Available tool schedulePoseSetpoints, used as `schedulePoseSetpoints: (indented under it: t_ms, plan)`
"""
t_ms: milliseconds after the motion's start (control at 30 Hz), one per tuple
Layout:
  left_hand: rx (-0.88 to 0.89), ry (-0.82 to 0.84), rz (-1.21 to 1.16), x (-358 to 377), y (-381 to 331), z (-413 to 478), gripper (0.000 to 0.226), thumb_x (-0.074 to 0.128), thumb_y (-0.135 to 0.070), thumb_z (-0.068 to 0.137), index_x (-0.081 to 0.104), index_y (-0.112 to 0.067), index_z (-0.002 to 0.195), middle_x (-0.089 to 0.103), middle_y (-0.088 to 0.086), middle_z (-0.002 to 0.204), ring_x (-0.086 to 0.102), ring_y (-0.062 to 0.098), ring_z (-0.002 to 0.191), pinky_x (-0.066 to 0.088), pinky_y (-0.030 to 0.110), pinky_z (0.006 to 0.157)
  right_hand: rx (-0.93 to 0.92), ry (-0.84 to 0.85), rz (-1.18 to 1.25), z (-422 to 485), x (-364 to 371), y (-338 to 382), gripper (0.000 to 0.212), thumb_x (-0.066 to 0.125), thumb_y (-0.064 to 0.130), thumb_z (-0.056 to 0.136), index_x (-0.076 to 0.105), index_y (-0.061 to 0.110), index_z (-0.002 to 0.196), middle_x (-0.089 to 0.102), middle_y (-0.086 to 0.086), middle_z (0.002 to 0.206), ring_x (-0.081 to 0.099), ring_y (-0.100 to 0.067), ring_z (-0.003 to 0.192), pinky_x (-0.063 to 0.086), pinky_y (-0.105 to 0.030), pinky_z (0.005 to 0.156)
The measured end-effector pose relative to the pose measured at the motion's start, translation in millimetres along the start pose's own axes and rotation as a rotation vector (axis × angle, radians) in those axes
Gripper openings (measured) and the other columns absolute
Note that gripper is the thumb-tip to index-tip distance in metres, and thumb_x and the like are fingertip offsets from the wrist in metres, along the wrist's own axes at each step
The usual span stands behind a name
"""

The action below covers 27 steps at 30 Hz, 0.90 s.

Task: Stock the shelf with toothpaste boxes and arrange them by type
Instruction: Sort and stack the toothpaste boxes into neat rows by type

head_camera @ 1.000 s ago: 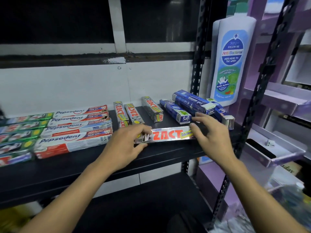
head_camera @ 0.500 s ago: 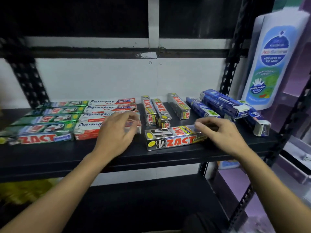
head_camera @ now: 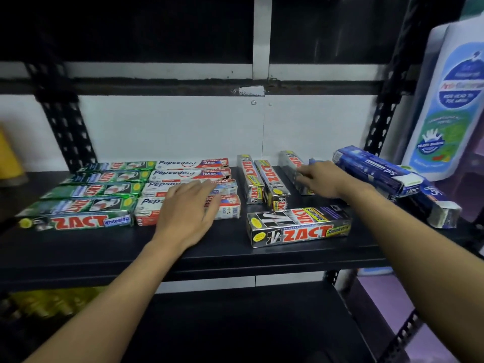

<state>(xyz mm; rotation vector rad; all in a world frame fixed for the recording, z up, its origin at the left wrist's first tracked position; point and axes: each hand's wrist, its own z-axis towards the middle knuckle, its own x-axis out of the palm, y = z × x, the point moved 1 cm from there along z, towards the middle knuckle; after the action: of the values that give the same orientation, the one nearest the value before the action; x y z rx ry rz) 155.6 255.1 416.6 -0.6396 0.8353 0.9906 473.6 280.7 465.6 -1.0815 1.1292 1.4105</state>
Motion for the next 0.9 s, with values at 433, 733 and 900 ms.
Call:
schedulePoseSetpoints:
  t_ms: [433, 733, 900]
  plan:
    - [-0.017, 0.021, 0.042, 6.2, 2.7, 1.5, 0.063, 0.021, -0.056, 0.097, 0.061, -0.022, 0.132, 0.064, -0.003, 0.130, 0.055, 0.019, 0.123, 0.037, 0.040, 0.103, 0.148, -0.115, -0.001, -80.3, -31.6, -22.4, 0.065, 0.036, 0.063, 0.093, 0.064, 0.011, 0.066, 0.062, -0.005, 0.060, 0.058, -0.022, 0.068, 0.045, -0.032, 0.063]
    - [-0.041, 0.026, 0.019, 5.2, 3.0, 0.8, 0.048, 0.031, -0.052, 0.101, 0.062, -0.024, 0.125, 0.067, -0.005, 0.115, 0.057, 0.018, 0.111, 0.038, 0.039, 0.096, -0.098, -0.122, 0.153, -52.3, -19.8, 53.3, 0.047, 0.047, 0.058, 0.094, 0.056, 0.037, 0.135, 0.064, 0.000, 0.130, 0.057, -0.022, 0.120, 0.043, -0.032, 0.097]
    - [-0.038, 0.023, 0.012, 4.3, 3.5, -0.6, 0.051, 0.029, -0.053, 0.101, 0.062, -0.023, 0.127, 0.066, -0.004, 0.120, 0.056, 0.018, 0.115, 0.036, 0.038, 0.099, -0.124, 0.021, 0.054, -39.0, 3.5, 60.4, 0.042, 0.034, 0.059, 0.097, 0.055, 0.045, 0.130, 0.061, 0.005, 0.135, 0.038, -0.022, 0.140, 0.009, -0.062, 0.116]
